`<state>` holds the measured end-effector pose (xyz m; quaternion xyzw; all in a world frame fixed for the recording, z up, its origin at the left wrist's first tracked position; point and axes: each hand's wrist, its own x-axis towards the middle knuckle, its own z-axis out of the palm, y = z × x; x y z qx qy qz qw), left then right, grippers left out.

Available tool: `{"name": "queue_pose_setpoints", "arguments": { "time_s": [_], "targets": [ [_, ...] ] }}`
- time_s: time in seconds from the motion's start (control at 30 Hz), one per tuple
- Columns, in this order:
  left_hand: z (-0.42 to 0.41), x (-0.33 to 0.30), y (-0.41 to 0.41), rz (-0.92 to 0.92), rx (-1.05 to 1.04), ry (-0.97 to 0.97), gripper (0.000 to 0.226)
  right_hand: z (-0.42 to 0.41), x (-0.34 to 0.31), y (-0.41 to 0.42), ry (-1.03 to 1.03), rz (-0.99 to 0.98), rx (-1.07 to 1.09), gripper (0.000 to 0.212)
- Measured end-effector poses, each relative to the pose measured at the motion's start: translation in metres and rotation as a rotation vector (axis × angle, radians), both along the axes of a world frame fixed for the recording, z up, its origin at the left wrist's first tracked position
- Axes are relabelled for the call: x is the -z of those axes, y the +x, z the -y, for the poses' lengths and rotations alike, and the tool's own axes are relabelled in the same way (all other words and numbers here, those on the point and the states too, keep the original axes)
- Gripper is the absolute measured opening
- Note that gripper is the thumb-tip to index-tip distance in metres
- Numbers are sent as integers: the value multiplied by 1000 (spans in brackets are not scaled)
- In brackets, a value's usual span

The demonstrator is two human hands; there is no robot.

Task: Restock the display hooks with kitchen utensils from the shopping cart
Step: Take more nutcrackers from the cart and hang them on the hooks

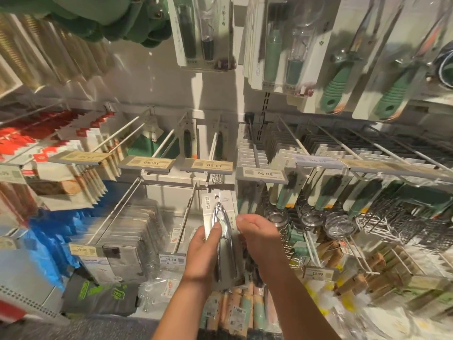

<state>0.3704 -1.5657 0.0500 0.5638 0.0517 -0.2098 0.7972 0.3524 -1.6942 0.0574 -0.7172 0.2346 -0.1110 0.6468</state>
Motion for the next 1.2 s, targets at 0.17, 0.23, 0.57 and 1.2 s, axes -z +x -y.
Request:
{"name": "queue_pose_setpoints", "arguments": {
  "time_s": [0.17, 0.23, 0.57, 1.2],
  "targets": [
    [-1, -4, -2, 7, -40, -2, 33, -6, -4, -4, 21, 12, -22, 12],
    [-2, -1, 0, 34, -40, 16, 35, -8, -4, -4, 8, 27, -49, 25],
    [-8, 6, 3, 123, -2, 38, 27, -11, -4, -9, 105, 114, -51, 19],
    [2, 13, 5, 123, -38, 83, 14, 15, -24, 0, -110, 280, 113, 34]
  ]
}}
